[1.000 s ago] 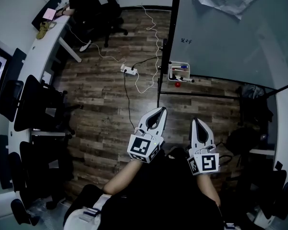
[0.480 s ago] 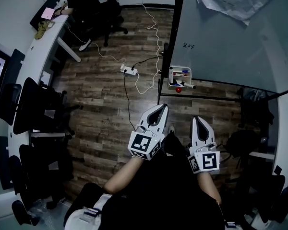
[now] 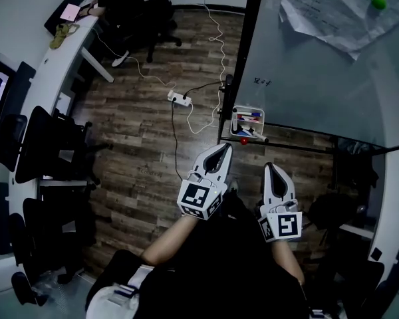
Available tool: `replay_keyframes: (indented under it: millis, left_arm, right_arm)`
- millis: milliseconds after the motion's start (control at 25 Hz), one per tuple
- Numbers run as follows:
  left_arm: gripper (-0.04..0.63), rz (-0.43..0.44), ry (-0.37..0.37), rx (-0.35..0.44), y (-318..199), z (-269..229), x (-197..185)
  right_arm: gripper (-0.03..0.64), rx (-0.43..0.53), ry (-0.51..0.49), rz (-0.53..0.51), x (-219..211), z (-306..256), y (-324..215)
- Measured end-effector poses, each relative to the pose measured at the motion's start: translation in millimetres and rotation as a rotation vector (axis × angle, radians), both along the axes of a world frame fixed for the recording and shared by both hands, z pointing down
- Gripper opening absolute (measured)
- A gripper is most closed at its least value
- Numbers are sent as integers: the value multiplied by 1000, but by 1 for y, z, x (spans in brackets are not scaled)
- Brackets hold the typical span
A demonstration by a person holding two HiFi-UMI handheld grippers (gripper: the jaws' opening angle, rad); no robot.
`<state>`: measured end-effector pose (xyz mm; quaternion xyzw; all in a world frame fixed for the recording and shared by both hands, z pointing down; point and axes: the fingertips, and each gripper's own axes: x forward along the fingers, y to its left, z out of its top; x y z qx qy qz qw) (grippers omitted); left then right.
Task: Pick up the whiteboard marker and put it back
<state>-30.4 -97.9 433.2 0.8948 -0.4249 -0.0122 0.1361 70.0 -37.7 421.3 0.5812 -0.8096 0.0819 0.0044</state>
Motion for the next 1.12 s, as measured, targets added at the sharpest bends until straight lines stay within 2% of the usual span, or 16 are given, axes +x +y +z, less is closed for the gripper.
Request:
replay_keyframes:
  millis: [440, 800, 1120]
  left_arm:
    - [12, 13, -30, -101, -43, 42, 17]
    - [92, 1, -65, -134, -76, 63, 23]
    - [98, -31, -101, -172, -90, 85, 24]
  right_arm:
    - [14, -53, -15, -6, 12, 16, -26]
    - [14, -77, -27, 2, 25, 24, -45]
    - [14, -112, -42, 5, 32, 34, -57]
